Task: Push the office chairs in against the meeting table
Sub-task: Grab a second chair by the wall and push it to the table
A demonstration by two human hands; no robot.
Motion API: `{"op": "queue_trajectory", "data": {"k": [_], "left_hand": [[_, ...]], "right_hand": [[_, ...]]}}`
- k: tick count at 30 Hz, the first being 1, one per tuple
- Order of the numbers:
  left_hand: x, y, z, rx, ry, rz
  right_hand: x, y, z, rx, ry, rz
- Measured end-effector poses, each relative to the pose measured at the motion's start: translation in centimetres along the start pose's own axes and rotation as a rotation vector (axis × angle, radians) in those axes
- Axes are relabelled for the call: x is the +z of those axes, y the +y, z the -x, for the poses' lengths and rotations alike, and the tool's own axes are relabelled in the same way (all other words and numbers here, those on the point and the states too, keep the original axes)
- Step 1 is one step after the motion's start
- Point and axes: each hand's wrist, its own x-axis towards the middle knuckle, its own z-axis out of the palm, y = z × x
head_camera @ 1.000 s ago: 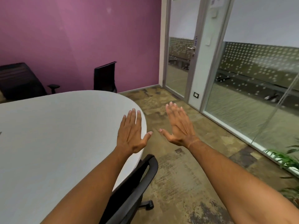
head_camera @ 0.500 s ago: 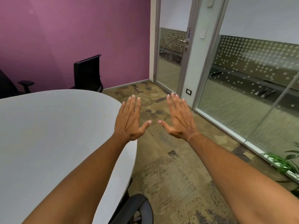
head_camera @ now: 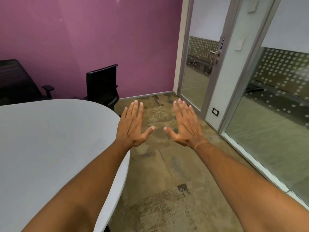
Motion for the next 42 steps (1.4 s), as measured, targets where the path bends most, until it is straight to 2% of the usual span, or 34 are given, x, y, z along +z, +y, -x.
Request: {"op": "queue_trajectory", "data": {"k": [11, 26, 42], "left_hand": [[8.4, -1.5, -14.4, -0.097, 0.014, -0.021], [19.1, -12.5, -38.3, -0.226, -0.014, -0.094], [28.4, -22.5, -58.5, -0.499, 0.020, -0.208]], "right_hand": [[9.0, 9.2, -13.8, -0.032, 0.011, -0.076], [21.4, 18.2, -40.9, -0.122, 0.031, -0.145], [35.2, 24.7, -68.2, -0.416, -0.015, -0.225]]}}
